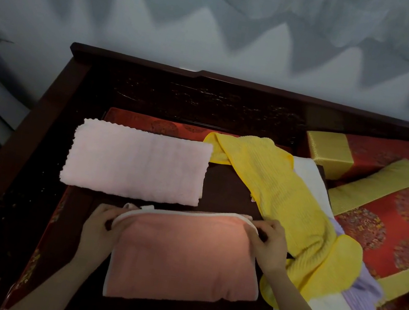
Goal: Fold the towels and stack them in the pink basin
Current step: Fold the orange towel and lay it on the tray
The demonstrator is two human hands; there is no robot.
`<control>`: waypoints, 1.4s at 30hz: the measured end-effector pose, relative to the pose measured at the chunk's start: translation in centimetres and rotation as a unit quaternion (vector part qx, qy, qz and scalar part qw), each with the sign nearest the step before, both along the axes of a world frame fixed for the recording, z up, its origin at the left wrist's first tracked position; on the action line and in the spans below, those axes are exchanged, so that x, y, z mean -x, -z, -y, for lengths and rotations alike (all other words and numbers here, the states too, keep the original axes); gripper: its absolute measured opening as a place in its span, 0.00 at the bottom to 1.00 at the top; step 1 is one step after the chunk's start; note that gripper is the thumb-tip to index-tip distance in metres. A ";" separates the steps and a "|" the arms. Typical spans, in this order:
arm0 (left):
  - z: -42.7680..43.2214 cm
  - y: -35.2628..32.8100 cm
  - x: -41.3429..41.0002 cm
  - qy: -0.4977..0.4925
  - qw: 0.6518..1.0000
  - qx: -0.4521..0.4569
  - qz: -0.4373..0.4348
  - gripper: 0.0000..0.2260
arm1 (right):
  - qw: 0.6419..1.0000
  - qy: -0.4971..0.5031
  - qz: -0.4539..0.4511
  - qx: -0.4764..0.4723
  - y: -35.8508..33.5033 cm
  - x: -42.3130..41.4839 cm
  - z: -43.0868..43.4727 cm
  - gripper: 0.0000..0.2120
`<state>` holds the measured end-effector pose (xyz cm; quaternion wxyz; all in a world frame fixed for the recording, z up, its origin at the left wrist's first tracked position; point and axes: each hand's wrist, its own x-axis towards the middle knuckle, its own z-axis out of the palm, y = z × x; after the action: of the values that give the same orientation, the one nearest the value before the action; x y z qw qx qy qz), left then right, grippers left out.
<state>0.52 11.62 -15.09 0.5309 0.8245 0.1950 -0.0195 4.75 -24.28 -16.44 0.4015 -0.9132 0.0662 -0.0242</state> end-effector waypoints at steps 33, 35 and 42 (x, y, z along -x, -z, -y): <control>-11.0 -7.1 -16.5 -0.074 0.994 0.074 -0.029 0.28 | 0.931 0.068 -0.143 -0.328 -7.3 -13.9 -14.7 0.20; -11.7 -6.0 -16.5 -0.077 0.983 0.142 -0.093 0.35 | 0.913 0.084 -0.200 -0.346 -6.6 -13.8 -14.6 0.28; -12.9 -5.7 -13.8 0.046 0.980 0.007 -0.195 0.33 | 0.934 0.012 -0.274 -0.228 -5.0 -9.4 -12.2 0.14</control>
<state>14.32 24.48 -9.43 0.4871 0.8091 0.2563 -0.2057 14.19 -12.13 -11.42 0.5651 -0.7671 0.1881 0.2382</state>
